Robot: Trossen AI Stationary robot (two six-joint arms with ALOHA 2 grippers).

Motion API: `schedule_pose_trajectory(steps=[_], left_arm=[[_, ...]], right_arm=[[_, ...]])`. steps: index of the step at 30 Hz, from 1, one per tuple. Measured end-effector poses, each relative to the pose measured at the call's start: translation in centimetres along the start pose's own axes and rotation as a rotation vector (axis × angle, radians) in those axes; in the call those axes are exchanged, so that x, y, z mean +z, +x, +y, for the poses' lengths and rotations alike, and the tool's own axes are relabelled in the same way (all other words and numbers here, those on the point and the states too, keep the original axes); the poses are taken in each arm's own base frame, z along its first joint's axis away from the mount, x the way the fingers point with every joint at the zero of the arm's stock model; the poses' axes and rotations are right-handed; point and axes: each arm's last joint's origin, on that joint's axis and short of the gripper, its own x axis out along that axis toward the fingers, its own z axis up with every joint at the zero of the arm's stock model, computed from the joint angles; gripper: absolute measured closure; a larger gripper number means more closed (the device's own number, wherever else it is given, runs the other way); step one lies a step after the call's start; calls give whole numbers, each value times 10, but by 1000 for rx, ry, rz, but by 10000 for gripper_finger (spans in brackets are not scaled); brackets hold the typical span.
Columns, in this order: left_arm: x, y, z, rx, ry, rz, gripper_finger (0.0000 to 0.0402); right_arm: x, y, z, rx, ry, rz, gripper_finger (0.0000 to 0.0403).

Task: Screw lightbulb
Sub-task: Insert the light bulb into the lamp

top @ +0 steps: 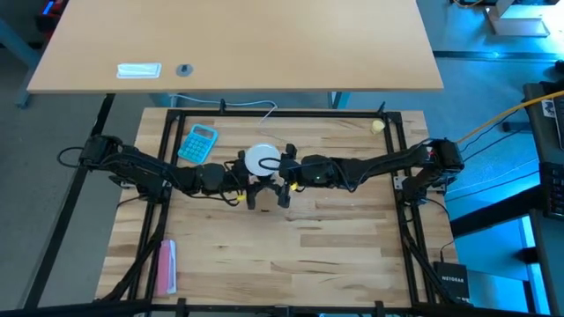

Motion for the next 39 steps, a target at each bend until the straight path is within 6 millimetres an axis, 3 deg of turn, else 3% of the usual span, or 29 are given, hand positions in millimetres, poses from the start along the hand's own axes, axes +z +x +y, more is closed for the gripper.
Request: schedule_pose_trajectory(steps=[5,13,19,24,30,39], left_arm=[[0,0,0,-3,4,0,252],[0,0,-1,-25,3,-3,252],[-1,0,-1,-30,4,0,252],[-1,0,-1,-30,5,1,252],[-1,0,-1,-34,5,3,252],[-1,0,-2,-71,2,1,252]], right_arm=[[5,-13,-3,5,-13,50,134],[22,-61,-14,-13,-53,183,133],[30,-83,-23,-165,-113,216,133],[30,-84,-26,-281,-81,211,133],[25,-84,-30,-98,-48,259,133],[-8,-57,-72,254,52,-146,133]])
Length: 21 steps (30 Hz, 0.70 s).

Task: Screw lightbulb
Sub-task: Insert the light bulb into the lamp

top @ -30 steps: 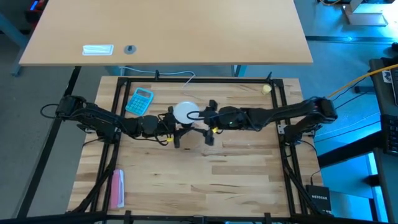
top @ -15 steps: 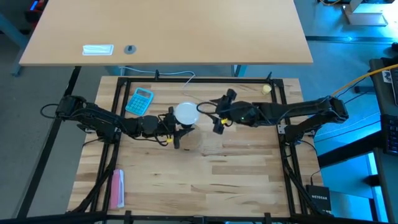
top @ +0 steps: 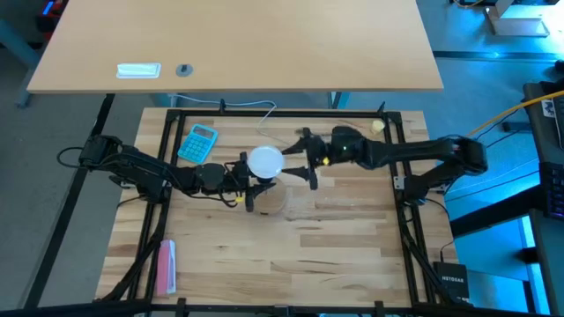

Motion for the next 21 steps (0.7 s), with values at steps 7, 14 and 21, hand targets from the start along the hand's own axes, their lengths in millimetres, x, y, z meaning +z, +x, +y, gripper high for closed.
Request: schedule_pose_trajectory(steps=[7,14,21], left_arm=[[1,0,-1,-17,-4,-13,252],[2,0,-1,-20,-5,-18,252],[2,0,-1,-20,-5,-19,252]], right_arm=[[-9,37,-9,247,8,-116,133],[2,56,-14,331,-31,-145,133],[2,61,-14,364,-34,-128,146]])
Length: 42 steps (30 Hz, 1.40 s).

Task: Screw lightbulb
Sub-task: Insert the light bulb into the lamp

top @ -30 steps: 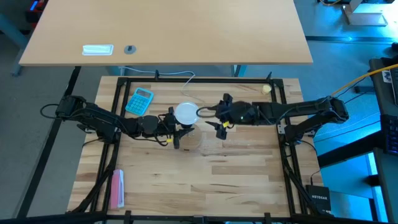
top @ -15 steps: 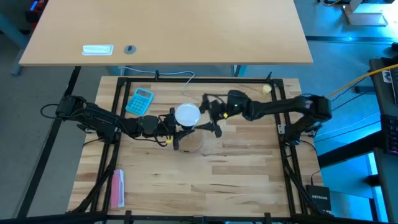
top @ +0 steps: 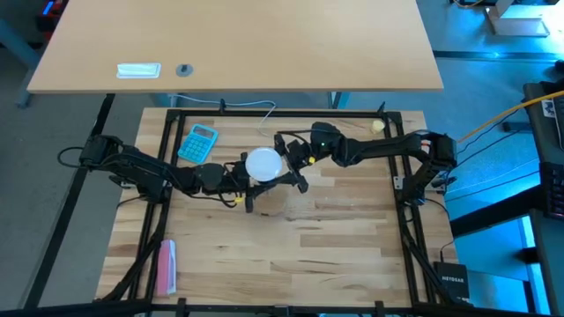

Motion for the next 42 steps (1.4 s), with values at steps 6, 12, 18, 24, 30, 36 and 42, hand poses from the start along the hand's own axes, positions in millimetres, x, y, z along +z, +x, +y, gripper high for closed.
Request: schedule_pose_trajectory(steps=[6,12,18,24,30,36,42], left_arm=[[0,0,0,-1,1,0,252],[-3,0,0,2,6,20,252],[1,-1,1,58,-2,-7,252],[0,-4,-4,108,9,2,252],[1,-6,-4,199,4,-8,252],[0,-6,-5,194,9,-6,252],[-1,-6,-6,175,29,10,252]], right_arm=[[0,0,0,4,-16,1,202],[-2,-1,0,-28,-24,48,260],[8,-3,9,-130,-52,71,260],[10,11,32,-320,-96,122,260],[10,24,54,-623,-111,146,306],[8,25,56,-586,-113,155,390],[11,19,59,-570,-113,207,387]])
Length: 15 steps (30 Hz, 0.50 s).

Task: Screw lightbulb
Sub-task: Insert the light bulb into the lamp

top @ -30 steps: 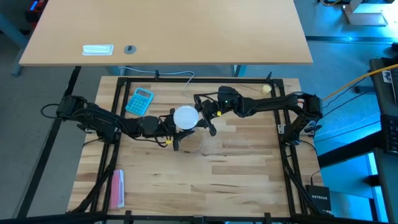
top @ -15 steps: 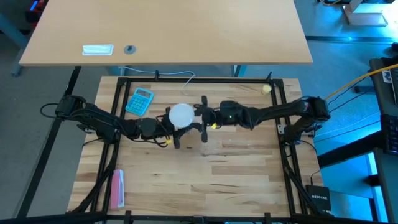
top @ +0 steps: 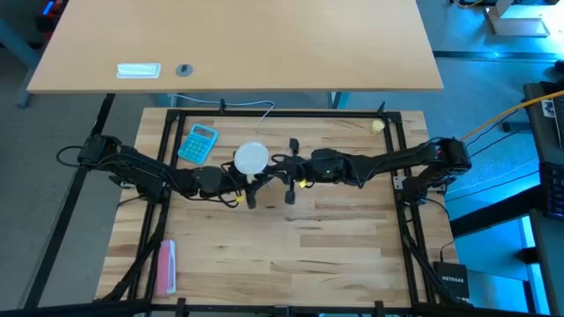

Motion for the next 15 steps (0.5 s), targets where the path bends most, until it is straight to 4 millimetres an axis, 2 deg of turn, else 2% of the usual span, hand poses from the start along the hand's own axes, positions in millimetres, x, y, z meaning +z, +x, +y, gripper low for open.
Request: schedule_pose_trajectory(steps=[4,8,11,15], left_arm=[[2,0,-2,-46,4,-7,252],[1,0,-3,-84,9,-3,252],[1,0,-4,-127,27,-4,252],[2,0,-5,-194,31,-4,252]], right_arm=[[8,-17,-4,15,-8,63,352],[13,-30,-17,114,36,90,276],[9,-28,-34,295,86,79,212],[0,-10,-51,490,155,-30,144]])
